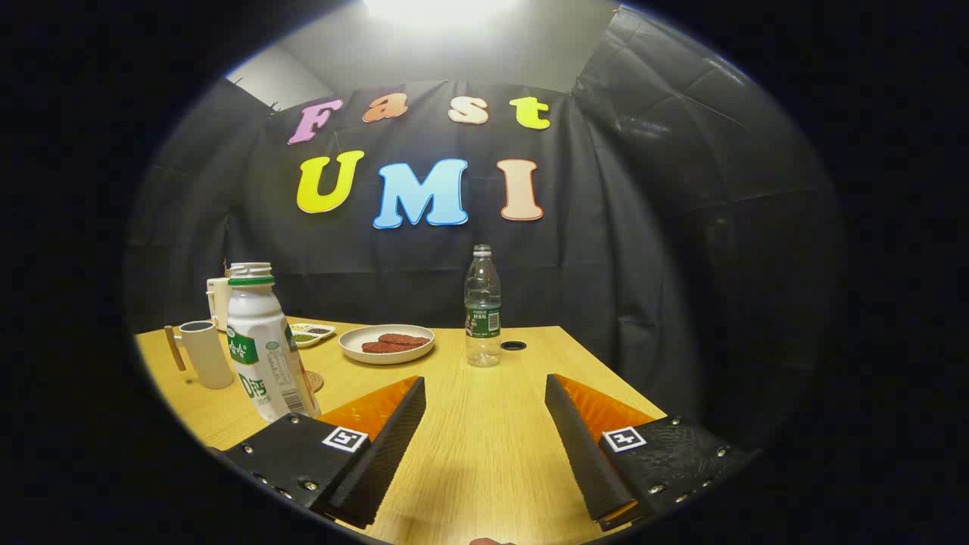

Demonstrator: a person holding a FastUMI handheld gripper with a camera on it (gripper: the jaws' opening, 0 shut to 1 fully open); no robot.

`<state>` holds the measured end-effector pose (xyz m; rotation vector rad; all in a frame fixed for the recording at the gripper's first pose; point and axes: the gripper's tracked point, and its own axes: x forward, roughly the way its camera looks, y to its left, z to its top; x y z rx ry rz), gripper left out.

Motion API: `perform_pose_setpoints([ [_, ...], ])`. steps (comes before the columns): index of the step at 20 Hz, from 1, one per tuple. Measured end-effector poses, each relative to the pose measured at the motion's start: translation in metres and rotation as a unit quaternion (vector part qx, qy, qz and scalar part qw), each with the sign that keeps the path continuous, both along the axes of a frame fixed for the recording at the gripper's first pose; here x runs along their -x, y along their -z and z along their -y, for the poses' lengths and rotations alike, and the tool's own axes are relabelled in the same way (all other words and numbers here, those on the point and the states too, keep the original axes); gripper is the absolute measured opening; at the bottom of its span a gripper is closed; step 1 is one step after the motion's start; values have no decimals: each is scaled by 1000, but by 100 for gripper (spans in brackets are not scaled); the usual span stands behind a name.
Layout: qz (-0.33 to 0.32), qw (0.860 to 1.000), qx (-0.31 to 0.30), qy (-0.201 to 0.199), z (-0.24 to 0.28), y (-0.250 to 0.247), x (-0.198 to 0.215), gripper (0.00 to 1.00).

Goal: Take the bottle from table, then pour the juice into the cup, finally place the bottle on the coaster

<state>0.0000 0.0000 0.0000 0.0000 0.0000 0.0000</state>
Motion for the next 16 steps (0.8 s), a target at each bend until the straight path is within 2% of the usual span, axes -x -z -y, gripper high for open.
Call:
perform_pose_setpoints([
  [3, 16, 1000, 7, 7, 1, -15, -8, 97],
  [7, 26, 1000, 4, -7, -18, -42, -10, 97],
  [12, 21, 999, -26, -12, -41, -60, 21, 97],
  [16, 32, 999, -22, -27, -65, -70, 49, 97],
])
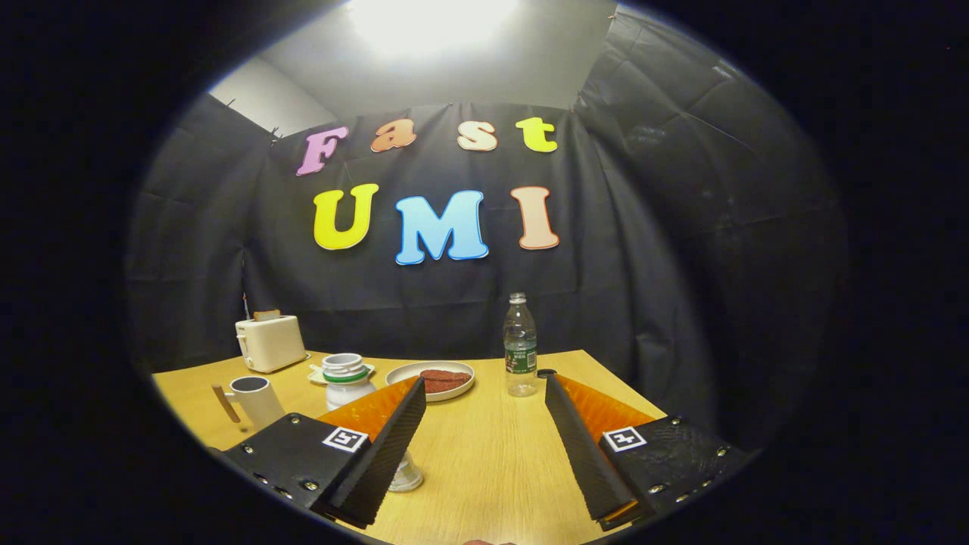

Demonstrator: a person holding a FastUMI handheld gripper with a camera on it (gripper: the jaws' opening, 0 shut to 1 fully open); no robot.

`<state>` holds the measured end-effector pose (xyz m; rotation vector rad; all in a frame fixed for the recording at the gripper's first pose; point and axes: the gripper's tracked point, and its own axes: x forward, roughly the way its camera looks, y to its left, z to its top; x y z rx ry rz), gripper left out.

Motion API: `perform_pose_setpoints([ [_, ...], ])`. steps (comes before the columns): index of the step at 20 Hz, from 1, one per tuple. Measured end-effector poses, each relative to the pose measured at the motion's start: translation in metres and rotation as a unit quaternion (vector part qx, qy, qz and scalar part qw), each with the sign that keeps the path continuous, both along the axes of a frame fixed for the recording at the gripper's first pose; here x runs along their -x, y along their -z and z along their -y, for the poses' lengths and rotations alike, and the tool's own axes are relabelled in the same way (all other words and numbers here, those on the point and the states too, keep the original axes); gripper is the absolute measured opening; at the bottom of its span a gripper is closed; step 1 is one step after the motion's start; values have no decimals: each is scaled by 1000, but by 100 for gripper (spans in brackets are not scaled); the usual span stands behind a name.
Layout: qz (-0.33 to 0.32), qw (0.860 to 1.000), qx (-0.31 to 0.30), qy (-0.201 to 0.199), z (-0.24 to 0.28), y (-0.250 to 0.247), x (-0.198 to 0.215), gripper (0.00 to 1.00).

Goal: Take the bottle from table, then pour the juice into the cup, finally place the bottle on the coaster

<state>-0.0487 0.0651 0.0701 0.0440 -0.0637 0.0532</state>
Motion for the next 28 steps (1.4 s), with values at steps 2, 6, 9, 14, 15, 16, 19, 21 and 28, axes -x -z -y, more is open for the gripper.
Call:
perform_pose_setpoints([
  [2, -4, 1000, 8, -20, -20, 3, 9, 97],
  [6, -16, 998, 24, -54, -51, 18, 16, 97],
  [9, -33, 996, 27, -80, -73, 37, 11, 97],
  [14, -44, 993, 32, -101, -92, 56, -8, 97],
  [15, -45, 993, 37, -100, -92, 58, -12, 97],
  [16, -46, 993, 42, -99, -95, 62, -16, 97],
  [19, -49, 993, 53, -93, -97, 69, -30, 97],
  [21, -50, 994, 55, -82, -95, 74, -39, 97],
  [28, -61, 993, 66, -75, -109, 87, -61, 97],
])
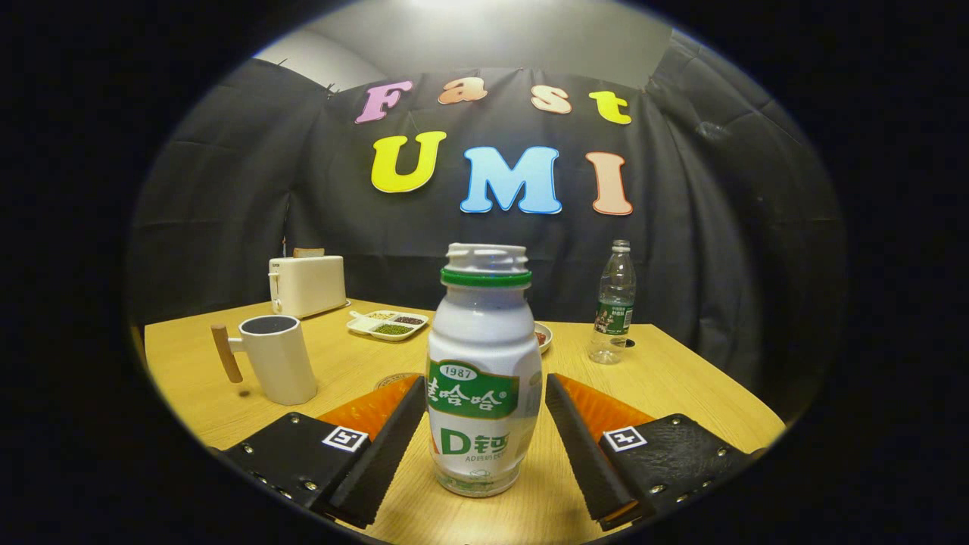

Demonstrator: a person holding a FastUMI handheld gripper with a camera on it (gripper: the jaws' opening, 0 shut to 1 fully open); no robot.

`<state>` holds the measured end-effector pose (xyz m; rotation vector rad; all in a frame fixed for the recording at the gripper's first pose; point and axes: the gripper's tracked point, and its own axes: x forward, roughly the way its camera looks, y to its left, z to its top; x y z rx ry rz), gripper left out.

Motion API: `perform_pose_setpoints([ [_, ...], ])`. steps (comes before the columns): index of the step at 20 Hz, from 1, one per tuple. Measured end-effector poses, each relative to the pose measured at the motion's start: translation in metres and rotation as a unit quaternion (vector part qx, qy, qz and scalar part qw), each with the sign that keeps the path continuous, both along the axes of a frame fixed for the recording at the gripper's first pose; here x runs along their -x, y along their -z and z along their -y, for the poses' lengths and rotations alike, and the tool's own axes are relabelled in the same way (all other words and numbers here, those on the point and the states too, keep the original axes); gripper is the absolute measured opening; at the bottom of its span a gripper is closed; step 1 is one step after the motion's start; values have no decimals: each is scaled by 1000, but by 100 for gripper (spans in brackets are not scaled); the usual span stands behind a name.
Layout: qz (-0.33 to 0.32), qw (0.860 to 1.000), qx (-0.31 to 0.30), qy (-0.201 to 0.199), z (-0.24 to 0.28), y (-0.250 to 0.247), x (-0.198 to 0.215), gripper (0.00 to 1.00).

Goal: Take the bottle from table, then pour the juice into the cup, finally place the bottle on the coaster

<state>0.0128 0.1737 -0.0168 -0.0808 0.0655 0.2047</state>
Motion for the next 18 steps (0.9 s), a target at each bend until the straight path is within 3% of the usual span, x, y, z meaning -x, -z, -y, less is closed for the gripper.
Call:
perform_pose_setpoints([
  [1, -3, 1000, -1, 1, 0, 1, 1, 96],
  [2, 0, 1000, -6, 3, -2, 1, -2, 82],
  [5, 0, 1000, 0, 3, -4, 0, -2, 77],
  [18, 26, 994, 103, 8, -21, -17, -3, 74],
])
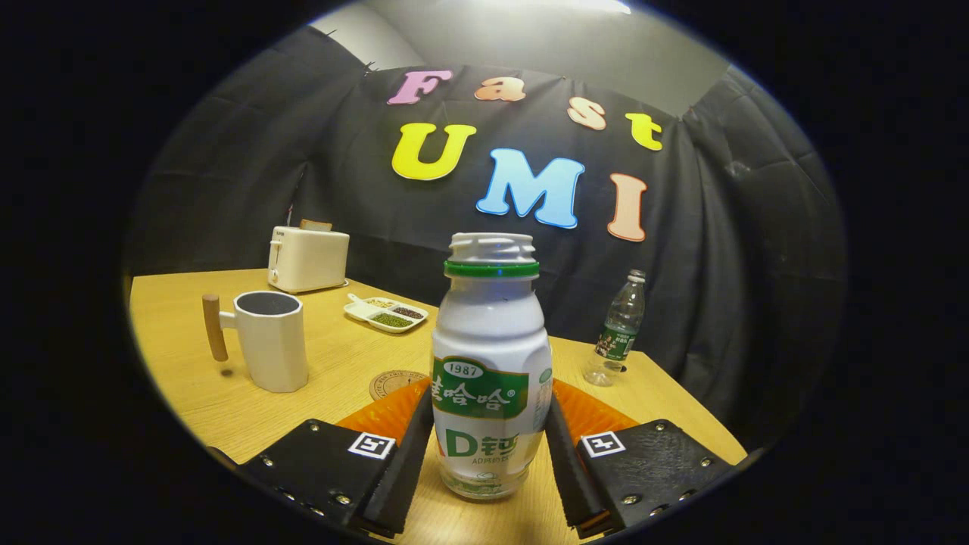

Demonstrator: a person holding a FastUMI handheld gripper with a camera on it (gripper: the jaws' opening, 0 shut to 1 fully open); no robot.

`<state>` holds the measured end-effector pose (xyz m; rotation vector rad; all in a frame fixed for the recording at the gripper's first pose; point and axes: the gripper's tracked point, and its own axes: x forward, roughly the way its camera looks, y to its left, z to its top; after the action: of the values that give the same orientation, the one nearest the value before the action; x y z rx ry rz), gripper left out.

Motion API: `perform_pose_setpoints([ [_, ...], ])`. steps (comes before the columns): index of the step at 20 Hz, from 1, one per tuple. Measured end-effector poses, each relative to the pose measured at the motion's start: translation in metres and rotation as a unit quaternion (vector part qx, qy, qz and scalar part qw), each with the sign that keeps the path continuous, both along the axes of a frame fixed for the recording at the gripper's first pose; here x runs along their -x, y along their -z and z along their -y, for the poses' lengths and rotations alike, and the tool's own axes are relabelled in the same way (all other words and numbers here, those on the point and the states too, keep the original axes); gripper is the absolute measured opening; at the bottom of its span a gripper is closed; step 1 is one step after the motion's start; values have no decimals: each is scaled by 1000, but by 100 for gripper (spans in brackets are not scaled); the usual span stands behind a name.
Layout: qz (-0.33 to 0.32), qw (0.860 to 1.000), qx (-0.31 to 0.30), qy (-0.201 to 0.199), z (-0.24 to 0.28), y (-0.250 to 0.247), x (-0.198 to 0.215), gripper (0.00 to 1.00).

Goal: Take the bottle from table, then pour the juice into the cup, finally place the bottle on the coaster

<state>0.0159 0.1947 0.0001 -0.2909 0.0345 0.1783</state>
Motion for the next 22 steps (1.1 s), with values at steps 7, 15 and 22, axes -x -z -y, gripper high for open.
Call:
perform_pose_setpoints([
  [7, 18, 995, 98, -23, -34, -19, -7, 74],
  [15, 24, 983, 176, -49, -72, -25, -14, 75],
  [22, 32, 964, 255, -63, -92, -23, -22, 75],
])
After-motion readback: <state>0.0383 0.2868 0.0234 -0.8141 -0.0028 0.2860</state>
